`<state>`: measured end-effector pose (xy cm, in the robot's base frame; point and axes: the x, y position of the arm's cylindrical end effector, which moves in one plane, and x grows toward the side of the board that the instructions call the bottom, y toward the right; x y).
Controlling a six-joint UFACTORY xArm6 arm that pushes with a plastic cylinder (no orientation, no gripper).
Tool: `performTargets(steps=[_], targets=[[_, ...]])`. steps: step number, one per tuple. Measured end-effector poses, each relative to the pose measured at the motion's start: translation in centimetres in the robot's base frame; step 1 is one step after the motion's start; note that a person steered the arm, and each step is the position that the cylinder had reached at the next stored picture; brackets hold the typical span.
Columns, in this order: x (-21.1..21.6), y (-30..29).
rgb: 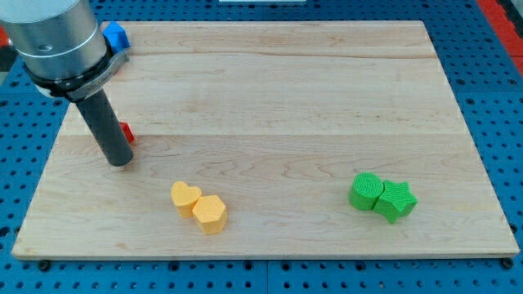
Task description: Push the red star into the red circle
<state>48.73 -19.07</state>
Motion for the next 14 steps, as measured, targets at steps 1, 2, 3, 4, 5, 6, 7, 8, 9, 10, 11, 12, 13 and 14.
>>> performTargets(steps=[1, 2, 3, 4, 5, 6, 7, 8, 9, 10, 11, 12, 13, 14], targets=[[-0.8, -3.0], [-4.4, -3.1], [-5.0, -1.7], [-5.8, 0.0], [-7.8, 2.7], [-9.8, 2.7], [-10.5, 1.7], [-10.8, -1.3], [-10.8, -3.3], [-10.1, -2.6], [-6.9, -2.0], [-5.5, -5.4], [-7.0, -6.2], [-7.7, -6.2]])
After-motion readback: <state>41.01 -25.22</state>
